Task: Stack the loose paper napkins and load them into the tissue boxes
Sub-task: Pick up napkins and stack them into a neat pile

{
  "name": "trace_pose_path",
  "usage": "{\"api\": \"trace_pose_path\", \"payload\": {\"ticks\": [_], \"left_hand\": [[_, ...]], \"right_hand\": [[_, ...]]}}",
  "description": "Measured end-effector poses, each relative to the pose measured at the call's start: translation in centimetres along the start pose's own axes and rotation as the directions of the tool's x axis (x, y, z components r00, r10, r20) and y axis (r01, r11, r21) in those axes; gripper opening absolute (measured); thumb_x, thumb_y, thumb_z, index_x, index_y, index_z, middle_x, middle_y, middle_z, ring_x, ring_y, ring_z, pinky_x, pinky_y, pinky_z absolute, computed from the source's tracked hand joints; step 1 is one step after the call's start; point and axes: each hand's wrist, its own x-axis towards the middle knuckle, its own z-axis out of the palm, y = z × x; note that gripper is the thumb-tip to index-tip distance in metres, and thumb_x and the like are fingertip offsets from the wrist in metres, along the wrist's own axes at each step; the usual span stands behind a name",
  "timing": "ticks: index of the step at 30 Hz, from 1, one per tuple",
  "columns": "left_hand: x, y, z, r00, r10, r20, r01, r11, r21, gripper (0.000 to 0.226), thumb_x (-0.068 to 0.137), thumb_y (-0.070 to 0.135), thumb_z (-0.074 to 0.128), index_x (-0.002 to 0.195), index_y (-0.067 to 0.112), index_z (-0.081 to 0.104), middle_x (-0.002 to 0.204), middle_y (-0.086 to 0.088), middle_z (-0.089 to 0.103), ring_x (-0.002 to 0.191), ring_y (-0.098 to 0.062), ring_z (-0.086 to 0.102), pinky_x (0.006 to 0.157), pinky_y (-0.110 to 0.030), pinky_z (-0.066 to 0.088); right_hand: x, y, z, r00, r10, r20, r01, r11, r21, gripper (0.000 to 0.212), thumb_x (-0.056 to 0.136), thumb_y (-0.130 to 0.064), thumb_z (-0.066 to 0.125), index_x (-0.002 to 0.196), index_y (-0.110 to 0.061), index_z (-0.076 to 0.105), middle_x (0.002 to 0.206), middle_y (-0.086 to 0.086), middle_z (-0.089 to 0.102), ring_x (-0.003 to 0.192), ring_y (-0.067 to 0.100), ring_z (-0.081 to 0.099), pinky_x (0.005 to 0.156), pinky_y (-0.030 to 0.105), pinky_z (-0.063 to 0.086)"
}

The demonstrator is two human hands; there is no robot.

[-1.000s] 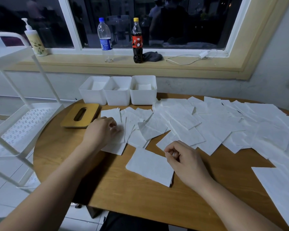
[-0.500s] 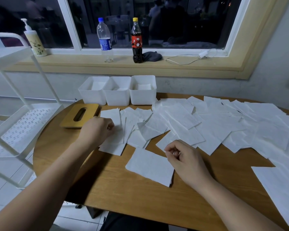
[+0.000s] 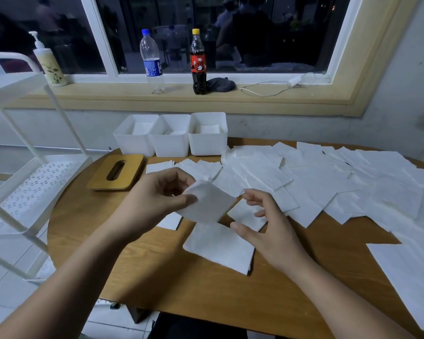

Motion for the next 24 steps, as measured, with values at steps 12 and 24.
{"api": "trace_pose_path", "payload": {"ticks": [12,24], "left_hand": [[-0.1,-3.3,4.0,0.939,-0.341,-0.038,0.337,0.937,-0.089,0.011,0.092,0.032,0.085,0.092,0.020,0.084,0.090,0.005,0.081,0.087,-0.015,0.074,0.068,-0.027,0.058],[-0.1,-5.9,5.1,0.947,-0.318,-0.057,0.318,0.892,0.320,0.018,0.085,0.041,0.091,0.090,0.030,0.077,0.089,0.011,0.076,0.086,-0.008,0.070,0.067,-0.026,0.061]], "right_hand": [[0.0,-0.5,-1.3,0.970,0.206,0.132,-0.231,0.949,0.213,0.013,0.099,-0.019,0.077,0.109,-0.020,0.070,0.094,0.002,0.081,0.066,0.009,0.069,0.057,0.025,0.048],[-0.3,1.2,0.0,0.978,0.165,0.129,-0.140,0.973,-0.184,0.031,0.092,-0.038,0.081,0.113,-0.041,0.059,0.073,-0.005,0.063,0.058,0.010,0.057,0.058,0.032,0.054]]}}
